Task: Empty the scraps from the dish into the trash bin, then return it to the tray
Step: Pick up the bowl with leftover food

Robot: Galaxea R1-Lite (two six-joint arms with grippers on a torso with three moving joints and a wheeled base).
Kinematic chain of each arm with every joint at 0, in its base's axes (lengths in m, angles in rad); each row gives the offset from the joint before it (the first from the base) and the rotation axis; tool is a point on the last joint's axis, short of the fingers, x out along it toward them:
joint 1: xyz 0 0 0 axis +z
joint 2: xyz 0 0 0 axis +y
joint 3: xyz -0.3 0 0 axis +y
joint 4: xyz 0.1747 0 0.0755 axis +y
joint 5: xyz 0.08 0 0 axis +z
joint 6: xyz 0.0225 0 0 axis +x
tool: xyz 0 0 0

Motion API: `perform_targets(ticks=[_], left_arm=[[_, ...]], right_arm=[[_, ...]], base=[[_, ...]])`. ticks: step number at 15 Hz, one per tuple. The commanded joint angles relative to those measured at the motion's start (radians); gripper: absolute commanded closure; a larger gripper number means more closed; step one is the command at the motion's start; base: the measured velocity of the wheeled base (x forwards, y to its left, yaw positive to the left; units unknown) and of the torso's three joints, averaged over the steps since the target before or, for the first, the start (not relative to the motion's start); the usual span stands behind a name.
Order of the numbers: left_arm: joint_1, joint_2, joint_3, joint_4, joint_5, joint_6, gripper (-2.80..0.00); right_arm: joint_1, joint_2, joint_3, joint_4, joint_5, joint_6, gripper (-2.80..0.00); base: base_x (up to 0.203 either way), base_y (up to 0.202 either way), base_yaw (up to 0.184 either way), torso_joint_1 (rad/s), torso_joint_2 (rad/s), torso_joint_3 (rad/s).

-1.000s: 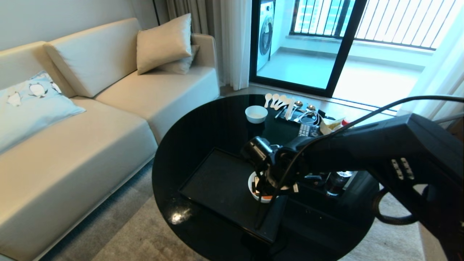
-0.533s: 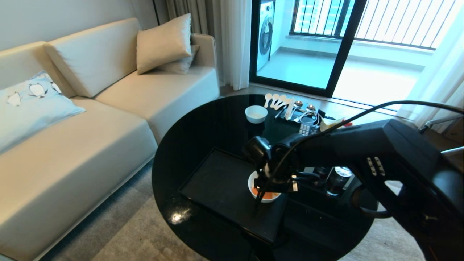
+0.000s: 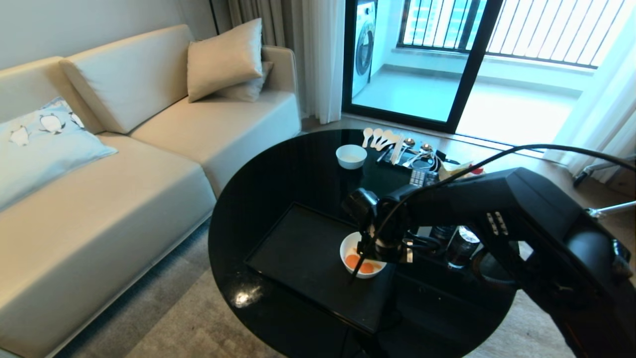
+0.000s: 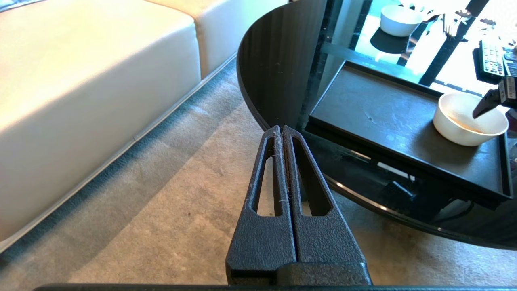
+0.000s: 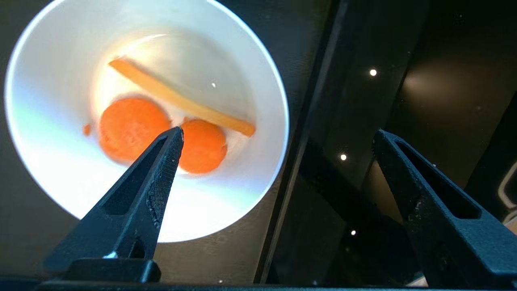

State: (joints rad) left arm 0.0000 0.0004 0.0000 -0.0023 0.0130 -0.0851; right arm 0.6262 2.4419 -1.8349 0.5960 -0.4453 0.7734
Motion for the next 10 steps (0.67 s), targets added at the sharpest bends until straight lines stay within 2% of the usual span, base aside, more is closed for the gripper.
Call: perform_targets(ticks=[1, 10], left_arm=[[0.000, 0.000, 0.000, -0.001, 0.001, -0.001, 0.00], [0.000, 0.000, 0.000, -0.001, 0.001, -0.001, 0.00]], right_arm=[[-0.005, 0.017, -0.001, 0.003, -0.003, 0.015, -2.80], [-0.008, 0.037, 0.000, -0.002, -0.004, 0.026, -2.80]], base=[[0.000, 0.000, 0.000, 0.000, 0.00, 0.000], [0.000, 0.000, 0.000, 0.000, 0.00, 0.000]])
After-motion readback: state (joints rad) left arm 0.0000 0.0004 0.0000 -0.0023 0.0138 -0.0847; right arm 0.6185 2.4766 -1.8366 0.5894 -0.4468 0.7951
